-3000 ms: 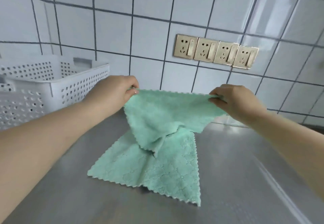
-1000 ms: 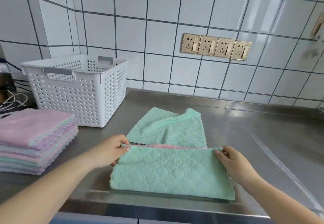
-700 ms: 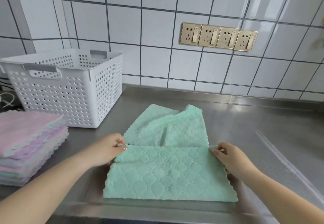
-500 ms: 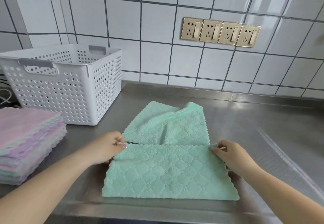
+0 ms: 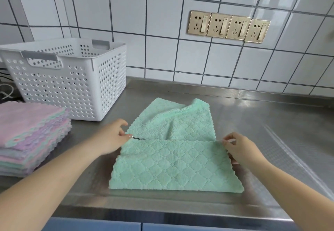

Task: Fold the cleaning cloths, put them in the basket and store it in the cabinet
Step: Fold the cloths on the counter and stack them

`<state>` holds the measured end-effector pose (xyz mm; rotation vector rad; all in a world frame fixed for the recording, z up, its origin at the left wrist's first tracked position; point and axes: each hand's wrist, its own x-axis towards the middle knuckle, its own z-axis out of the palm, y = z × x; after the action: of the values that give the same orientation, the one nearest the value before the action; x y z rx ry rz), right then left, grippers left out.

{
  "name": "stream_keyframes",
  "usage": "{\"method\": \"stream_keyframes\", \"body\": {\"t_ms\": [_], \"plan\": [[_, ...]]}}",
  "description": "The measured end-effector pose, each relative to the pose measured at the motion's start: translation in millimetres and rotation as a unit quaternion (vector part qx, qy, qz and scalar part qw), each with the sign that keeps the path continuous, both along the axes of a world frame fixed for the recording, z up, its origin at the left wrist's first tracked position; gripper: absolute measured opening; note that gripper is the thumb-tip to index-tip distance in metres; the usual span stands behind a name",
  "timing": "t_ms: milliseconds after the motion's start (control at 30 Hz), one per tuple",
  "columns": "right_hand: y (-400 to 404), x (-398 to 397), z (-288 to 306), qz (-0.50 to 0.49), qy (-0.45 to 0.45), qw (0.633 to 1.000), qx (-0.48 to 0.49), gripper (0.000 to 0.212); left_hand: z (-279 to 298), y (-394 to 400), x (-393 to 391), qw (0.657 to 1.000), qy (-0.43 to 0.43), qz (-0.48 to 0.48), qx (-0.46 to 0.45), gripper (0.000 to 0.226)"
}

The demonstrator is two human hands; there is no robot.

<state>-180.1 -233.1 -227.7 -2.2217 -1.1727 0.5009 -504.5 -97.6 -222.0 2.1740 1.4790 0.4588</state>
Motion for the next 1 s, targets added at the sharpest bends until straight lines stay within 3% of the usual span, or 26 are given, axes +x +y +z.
{"method": "stream_keyframes", "body": {"t_ms": [133,267,400,500,567,600,867,1000], "plan": [[-10.2,-20.9,3.3,0.07,-0.204,0.976,0.038,0.029,4.5,-30.5,20.5,0.994,0.018,-0.058,0.096,0.036],[-7.1,-86.3,-1.1,0.215,-0.249,0.944,0.031,0.041,-11.2,-71.6,62.3,0.981,0.039,-0.152,0.11,0.041],[-4.0,-116.1,-29.3,0.259,-0.29,0.921,-0.014,0.066,-37.9,-88.6,75.1,0.968,0.112,-0.17,0.146,0.049],[-8.8,-100.9,-39.3,0.253,-0.293,0.922,-0.023,0.094,-45.4,-88.3,63.4,0.962,0.173,-0.156,0.139,0.061],[-13.5,-91.2,-39.5,0.254,-0.293,0.921,-0.028,0.103,-44.4,-86.5,55.5,0.961,0.185,-0.158,0.133,0.083],[-15.2,-88.7,-38.7,0.253,-0.296,0.921,-0.031,0.104,-44.0,-84.2,52.9,0.96,0.191,-0.159,0.13,0.09],[-1.3,-81.2,-32.7,0.256,-0.269,0.927,-0.054,0.096,-41.6,-63.7,57.1,0.957,0.206,-0.161,0.122,0.082],[13.4,-76.5,-30.1,0.254,-0.268,0.926,-0.074,0.094,-41.3,-49.6,63.4,0.958,0.195,-0.173,0.122,0.098]]}}
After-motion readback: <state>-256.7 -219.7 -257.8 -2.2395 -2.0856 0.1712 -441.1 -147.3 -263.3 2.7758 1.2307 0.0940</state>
